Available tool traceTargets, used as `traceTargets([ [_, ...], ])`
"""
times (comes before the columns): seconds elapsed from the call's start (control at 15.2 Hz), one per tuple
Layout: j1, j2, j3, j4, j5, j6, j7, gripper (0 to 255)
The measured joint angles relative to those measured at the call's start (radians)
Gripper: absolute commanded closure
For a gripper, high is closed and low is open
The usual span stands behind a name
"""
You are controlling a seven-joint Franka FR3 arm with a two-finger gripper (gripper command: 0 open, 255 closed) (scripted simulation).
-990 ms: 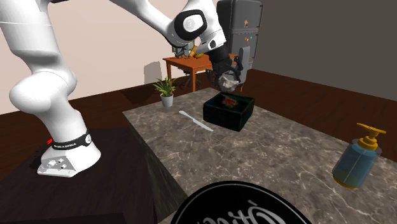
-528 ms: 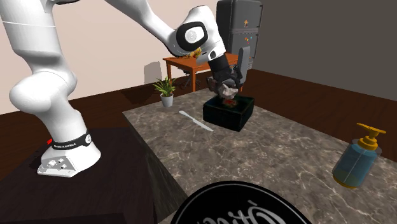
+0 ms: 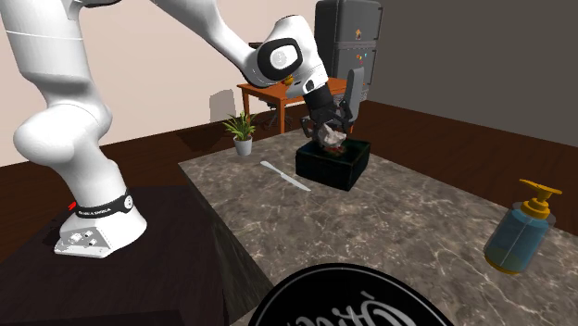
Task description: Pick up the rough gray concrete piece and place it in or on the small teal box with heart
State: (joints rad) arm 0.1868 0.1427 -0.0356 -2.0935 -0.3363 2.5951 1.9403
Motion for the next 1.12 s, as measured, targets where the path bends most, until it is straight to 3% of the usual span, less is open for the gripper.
traceTargets([
  [0.07,0.0,0.0,0.0,0.0,0.0,0.0,0.0,0],
  [0.46,0.0,0.002,0.0,-0.002,0.0,0.0,0.0,0],
  [0.79,0.008,-0.091,0.011,-0.015,0.021,-0.081,-0.015,0],
  [1.12,0.01,-0.105,0.013,-0.017,0.023,-0.094,-0.016,0],
])
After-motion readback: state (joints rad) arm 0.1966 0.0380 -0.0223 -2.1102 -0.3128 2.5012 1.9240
